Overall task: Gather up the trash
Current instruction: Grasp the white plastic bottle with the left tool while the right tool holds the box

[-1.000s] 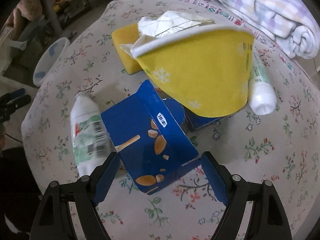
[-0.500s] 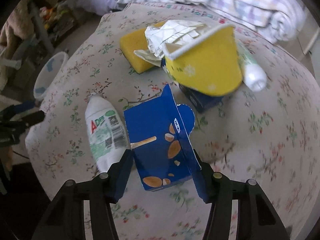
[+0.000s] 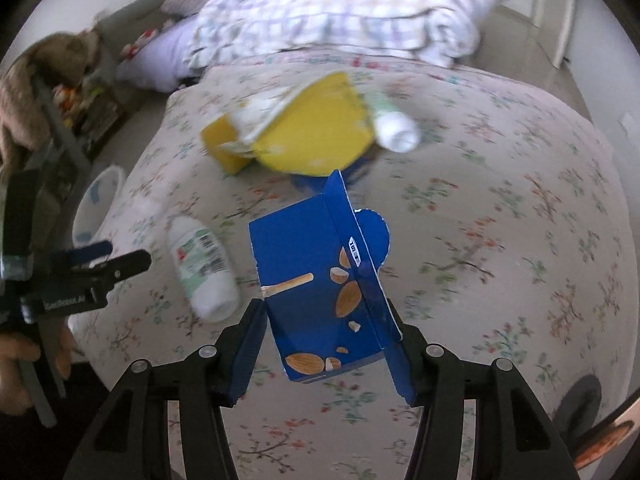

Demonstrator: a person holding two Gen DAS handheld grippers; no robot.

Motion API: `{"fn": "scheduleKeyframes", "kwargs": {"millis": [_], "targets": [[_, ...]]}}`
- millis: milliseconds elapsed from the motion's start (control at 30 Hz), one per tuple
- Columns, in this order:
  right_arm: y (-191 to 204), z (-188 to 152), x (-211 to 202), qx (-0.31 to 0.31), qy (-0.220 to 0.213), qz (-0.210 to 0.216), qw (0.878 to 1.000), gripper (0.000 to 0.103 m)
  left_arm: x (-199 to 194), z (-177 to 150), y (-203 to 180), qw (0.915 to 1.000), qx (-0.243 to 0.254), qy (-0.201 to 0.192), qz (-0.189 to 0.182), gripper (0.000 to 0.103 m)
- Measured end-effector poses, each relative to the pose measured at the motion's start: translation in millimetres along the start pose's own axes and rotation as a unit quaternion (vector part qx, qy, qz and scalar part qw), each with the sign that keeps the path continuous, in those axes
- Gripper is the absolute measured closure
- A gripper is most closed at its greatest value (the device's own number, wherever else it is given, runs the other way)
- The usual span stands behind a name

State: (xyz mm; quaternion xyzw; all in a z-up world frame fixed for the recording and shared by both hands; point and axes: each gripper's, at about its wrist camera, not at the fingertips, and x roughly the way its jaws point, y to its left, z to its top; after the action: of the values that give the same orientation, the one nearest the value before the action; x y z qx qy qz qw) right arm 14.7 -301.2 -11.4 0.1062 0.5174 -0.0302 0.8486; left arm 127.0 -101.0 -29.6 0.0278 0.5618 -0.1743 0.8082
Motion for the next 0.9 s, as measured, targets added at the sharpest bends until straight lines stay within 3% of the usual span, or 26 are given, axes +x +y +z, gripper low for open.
{"fn": "scheduleKeyframes", "kwargs": {"millis": [200, 400, 500, 567, 600, 733, 900], "targets": [[-31.4, 6.4, 2.8, 0.049, 0.009, 0.001, 0.999, 0.046, 19.0, 3.3, -26.1, 0.9993, -0.024, 0.013, -0.024, 0.004], [-33.0, 10.0, 6.2, 0.063, 0.010, 0.004, 0.998, 0.046, 36.7, 1.3, -46.7, 0.9993, -0.033, 0.012, -0.013, 0.015], [-31.1, 11.5, 6.6, 0.064, 0.010, 0.007, 0.998, 0.046, 36.6, 3.2, -52.6, 0.9997, -0.020, 0.003, -0.009, 0.033], [-28.7, 12.7, 7.1, 0.062, 0.011, 0.006, 0.998, 0.046, 37.9, 6.2, -52.7, 0.9997, -0.018, 0.002, -0.018, 0.053], [-27.3, 14.0, 7.9, 0.061, 0.011, 0.006, 0.998, 0.046, 37.6, 7.1, -51.4, 0.9995, -0.018, 0.001, -0.026, 0.057], [-24.4, 17.3, 12.8, 0.062, 0.012, 0.006, 0.998, 0.046, 35.3, 10.5, -48.0, 0.9981, -0.009, 0.005, -0.062, 0.062], [-17.5, 20.0, 14.9, 0.065, 0.011, 0.008, 0.998, 0.046, 20.1, 13.0, -41.7, 0.9970, 0.004, -0.005, -0.077, 0.065]]}}
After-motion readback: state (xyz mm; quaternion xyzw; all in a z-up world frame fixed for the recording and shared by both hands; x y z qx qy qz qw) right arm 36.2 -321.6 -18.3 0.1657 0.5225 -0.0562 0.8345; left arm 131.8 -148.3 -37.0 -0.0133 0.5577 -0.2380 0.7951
